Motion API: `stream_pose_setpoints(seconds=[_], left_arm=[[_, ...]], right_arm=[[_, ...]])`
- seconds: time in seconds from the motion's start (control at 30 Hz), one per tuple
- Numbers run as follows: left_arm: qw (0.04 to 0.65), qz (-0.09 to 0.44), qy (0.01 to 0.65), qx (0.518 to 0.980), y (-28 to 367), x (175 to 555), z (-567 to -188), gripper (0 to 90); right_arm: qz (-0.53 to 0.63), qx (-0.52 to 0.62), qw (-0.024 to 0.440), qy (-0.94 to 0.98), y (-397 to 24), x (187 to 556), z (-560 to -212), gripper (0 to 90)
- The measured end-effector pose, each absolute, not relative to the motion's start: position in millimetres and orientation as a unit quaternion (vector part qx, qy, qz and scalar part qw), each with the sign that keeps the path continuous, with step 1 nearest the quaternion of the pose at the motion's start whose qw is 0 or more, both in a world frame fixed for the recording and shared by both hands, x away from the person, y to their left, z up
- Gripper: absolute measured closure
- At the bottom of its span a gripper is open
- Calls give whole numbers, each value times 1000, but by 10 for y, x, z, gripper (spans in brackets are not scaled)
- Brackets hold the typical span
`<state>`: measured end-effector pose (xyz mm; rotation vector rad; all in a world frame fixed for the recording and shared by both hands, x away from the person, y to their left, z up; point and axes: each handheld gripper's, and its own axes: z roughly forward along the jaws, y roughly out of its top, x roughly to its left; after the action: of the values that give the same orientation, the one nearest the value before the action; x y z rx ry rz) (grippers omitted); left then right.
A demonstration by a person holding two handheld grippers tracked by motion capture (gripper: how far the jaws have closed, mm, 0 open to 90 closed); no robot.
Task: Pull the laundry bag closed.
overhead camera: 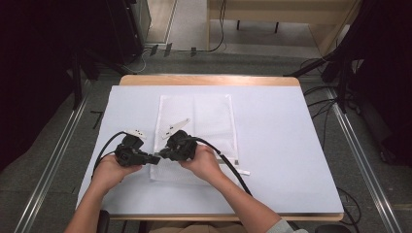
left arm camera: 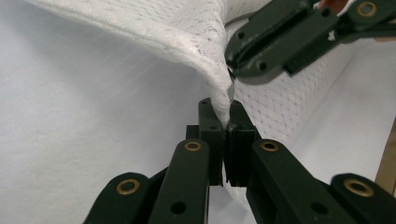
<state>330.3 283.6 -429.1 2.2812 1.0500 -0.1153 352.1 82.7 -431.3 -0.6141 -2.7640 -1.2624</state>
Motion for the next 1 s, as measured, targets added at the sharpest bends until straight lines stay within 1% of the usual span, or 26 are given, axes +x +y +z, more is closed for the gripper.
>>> stream_pose_setpoints(seconds=[0.23,0.3,0.43,0.6,1.0], left_arm=[[318,-39,397,860,2895,3284,-4317,882],[321,-39,396,859,2898,3287,-4315,882],[322,-39,390,862,2900,3281,-4317,881],[321,-30,388,863,2882,3268,-4313,880],[319,-33,386,865,2881,3276,-4292,880]], right_arm=[[-397,-203,23,-895,745,3532,-4342,885],[-396,-200,18,-896,685,3535,-4347,885],[-396,-207,28,-894,609,3580,-4371,885],[-394,-196,27,-897,589,3559,-4349,885],[-397,-195,31,-896,495,3598,-4364,884]])
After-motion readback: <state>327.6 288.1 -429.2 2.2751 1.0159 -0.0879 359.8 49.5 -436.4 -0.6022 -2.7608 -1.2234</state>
